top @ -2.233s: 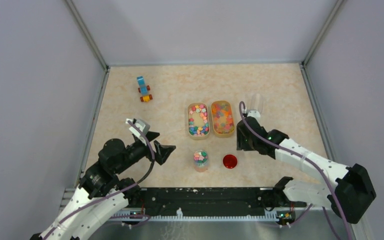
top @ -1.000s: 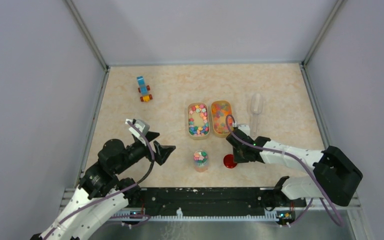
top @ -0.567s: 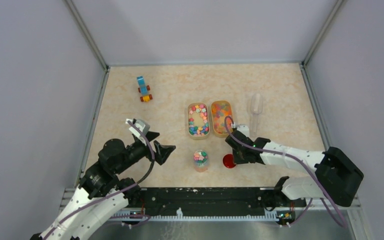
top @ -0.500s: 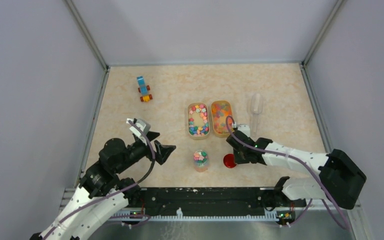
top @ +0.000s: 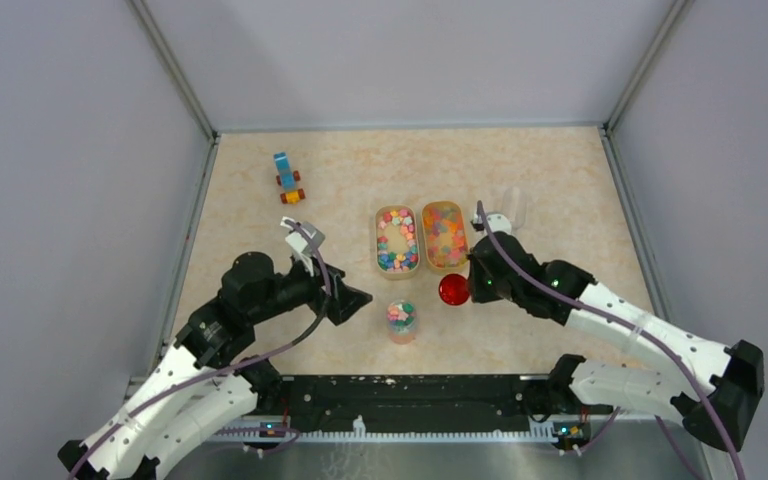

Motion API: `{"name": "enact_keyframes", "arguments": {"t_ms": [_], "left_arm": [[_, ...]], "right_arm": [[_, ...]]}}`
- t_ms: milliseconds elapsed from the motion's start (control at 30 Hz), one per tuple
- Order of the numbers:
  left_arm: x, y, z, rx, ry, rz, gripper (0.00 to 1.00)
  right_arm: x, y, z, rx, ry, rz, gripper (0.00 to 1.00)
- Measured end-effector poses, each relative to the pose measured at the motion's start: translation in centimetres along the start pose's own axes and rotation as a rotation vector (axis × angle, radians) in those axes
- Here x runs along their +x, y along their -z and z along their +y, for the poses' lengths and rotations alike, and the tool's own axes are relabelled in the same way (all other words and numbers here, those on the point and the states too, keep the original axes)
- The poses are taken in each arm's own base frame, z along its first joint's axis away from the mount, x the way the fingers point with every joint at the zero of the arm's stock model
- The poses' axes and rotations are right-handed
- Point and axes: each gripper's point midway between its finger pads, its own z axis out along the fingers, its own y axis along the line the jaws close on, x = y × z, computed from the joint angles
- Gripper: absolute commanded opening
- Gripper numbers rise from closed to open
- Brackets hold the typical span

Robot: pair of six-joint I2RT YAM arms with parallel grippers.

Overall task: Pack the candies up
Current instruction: Adjust the box lid.

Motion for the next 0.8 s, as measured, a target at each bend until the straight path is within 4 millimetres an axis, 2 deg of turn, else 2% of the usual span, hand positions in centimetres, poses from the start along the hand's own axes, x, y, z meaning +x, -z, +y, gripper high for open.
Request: {"name": "enact_keyframes", "arguments": {"t_ms": [200, 300, 567, 800], "left_arm": [[-0.8, -0.6, -2.9, 0.141, 0.133, -0.008, 0.99], [-1.0, -0.9, -4.1, 0.203, 0.209, -0.016, 0.99], [0.6, -2.9, -4.8, 0.262, 0.438, 0.054, 0.94], [0.7, -3.4, -5.3, 0.298, 0.573, 0.055, 0.81]], "right_arm": [[-4.3, 2.9, 2.7, -0.098, 0.042, -0.067, 0.00], [-5.8, 3.8, 4.1, -0.132, 0.075, -0.078, 0.00], [-6.2, 5.3, 8.7, -0.180, 0.228, -0.055, 0.00], [-5.8, 5.6, 10.4, -0.174, 0.297, -0.049, 0.00]]}}
